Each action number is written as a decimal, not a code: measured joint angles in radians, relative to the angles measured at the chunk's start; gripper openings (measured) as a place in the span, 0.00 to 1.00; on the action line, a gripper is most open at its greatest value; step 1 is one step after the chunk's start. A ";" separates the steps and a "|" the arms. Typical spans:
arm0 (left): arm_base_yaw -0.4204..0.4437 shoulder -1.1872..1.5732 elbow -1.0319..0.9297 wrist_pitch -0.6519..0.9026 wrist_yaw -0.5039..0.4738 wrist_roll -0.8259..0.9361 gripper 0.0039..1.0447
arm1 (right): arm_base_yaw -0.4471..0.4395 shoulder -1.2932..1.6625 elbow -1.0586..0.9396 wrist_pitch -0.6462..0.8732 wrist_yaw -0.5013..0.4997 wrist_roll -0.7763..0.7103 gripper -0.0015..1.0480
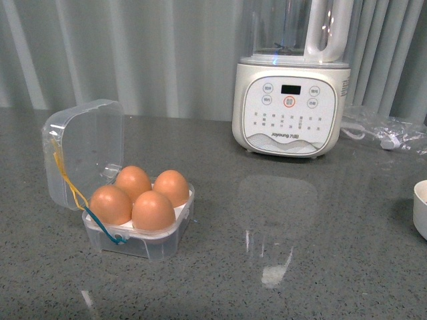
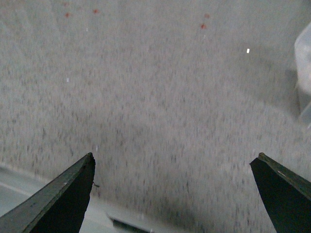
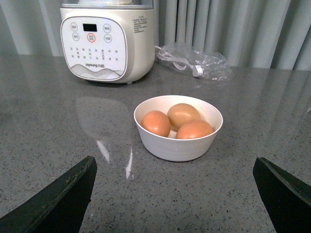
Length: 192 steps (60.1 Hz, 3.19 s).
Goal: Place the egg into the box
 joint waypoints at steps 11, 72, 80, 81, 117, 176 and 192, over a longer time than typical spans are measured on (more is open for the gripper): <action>0.103 0.264 0.139 0.194 0.190 0.016 0.94 | 0.000 0.000 0.000 0.000 0.000 0.000 0.93; 0.048 0.822 0.558 0.313 0.469 0.114 0.94 | 0.000 0.000 0.000 0.000 0.000 0.000 0.93; -0.004 0.827 0.552 0.335 0.459 0.110 0.94 | 0.000 0.000 0.000 0.000 0.000 0.000 0.93; -0.010 0.827 0.551 0.337 0.460 0.106 0.94 | 0.000 0.000 0.000 0.000 0.000 0.000 0.93; -0.338 0.715 0.448 0.345 0.407 0.069 0.94 | 0.000 0.000 0.000 0.000 0.000 0.000 0.93; 0.142 0.298 0.428 -0.021 0.371 0.079 0.94 | 0.000 0.000 0.000 0.000 0.000 0.000 0.93; 0.434 0.179 0.348 -0.165 0.585 0.143 0.94 | 0.000 0.000 0.000 0.000 0.000 0.000 0.93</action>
